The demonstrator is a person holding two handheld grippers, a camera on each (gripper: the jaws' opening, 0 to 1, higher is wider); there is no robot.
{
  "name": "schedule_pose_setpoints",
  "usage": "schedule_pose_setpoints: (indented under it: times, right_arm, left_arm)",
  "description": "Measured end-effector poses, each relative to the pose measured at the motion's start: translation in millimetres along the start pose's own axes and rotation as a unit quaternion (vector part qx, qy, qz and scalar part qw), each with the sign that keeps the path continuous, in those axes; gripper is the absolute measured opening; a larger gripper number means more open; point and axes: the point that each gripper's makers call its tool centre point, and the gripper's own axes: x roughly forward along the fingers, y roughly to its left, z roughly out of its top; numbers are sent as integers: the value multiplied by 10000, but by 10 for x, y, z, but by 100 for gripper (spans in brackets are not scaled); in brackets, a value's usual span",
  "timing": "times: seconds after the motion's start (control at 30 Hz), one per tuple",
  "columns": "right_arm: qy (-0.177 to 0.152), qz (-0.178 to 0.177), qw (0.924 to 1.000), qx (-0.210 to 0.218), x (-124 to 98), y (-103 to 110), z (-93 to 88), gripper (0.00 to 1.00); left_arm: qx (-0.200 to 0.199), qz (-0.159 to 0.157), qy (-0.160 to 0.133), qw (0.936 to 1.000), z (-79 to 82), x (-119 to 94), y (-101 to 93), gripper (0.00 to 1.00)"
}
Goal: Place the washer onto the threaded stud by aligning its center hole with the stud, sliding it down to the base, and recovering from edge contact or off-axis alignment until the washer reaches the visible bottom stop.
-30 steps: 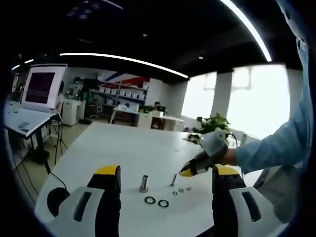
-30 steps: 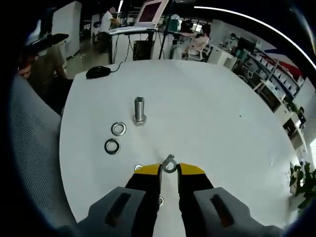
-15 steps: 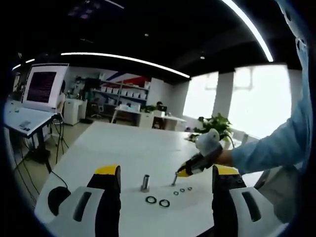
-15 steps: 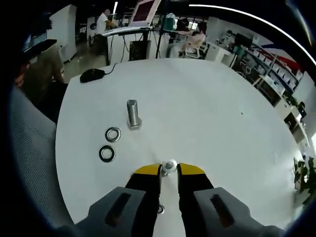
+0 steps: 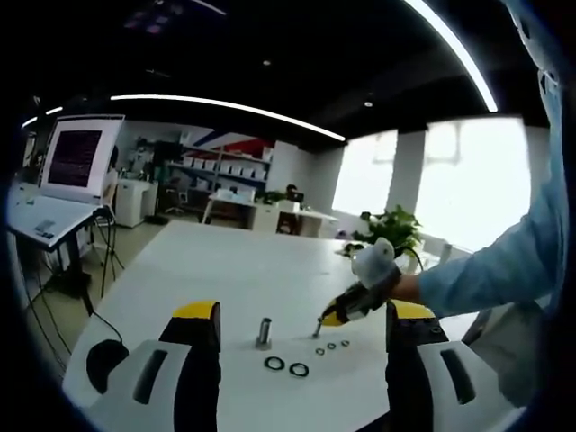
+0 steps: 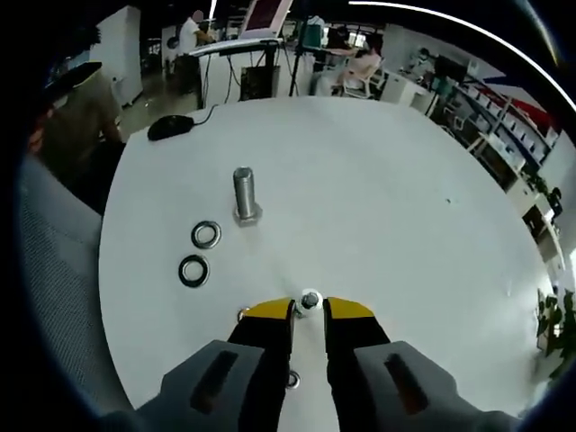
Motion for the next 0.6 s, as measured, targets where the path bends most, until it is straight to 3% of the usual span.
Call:
schedule_pose_setpoints:
  times: [0.6]
  right_arm:
    - [76, -72, 9996, 247, -106, -35, -176, 16]
  left_arm:
    - [-12, -41, 36, 10000, -17, 2, -21, 73]
